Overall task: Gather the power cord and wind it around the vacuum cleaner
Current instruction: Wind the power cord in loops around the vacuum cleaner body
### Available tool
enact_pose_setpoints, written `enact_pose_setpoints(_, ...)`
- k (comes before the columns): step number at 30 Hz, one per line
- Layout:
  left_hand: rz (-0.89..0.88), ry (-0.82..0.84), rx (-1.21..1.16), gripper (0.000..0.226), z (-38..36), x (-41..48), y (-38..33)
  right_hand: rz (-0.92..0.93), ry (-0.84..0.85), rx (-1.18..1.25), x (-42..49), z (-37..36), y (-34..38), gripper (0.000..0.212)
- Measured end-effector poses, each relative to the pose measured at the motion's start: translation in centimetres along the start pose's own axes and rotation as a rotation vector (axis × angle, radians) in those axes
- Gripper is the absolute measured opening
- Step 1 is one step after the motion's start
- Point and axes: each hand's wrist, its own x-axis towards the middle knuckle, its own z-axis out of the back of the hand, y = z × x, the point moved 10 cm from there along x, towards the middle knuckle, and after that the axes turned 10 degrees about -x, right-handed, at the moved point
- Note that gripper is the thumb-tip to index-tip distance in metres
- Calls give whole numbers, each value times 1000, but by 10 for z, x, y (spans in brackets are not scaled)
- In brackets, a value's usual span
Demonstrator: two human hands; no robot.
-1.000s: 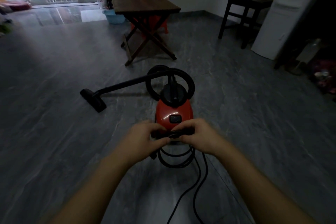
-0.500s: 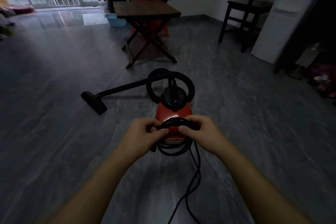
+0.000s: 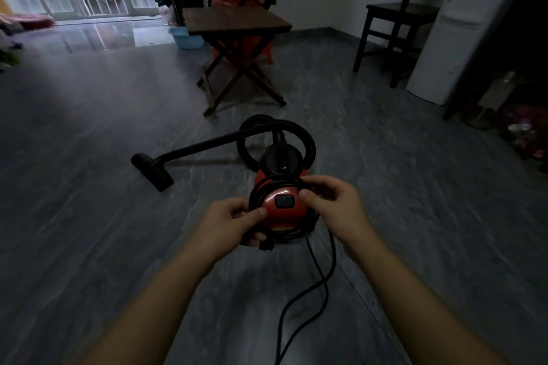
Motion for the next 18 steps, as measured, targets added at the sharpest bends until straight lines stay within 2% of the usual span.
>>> enact_pose_setpoints(4,-22,45,180,10,-4,3,5,-29,25,31,-2,-4,-2,22)
enact_pose_setpoints(11,-207,0,547,12,0,4,-4,-40,98,-80,-3,-9,-8,20)
enact_pose_setpoints(15,-320,-63,613,21,3,-2,-20,-35,191,-182,-8,-18,-10,22)
enact_pose_setpoints(18,-389,-2,649,25,-8,-8,-26,-54,264,-182,-13,-29,-10,24)
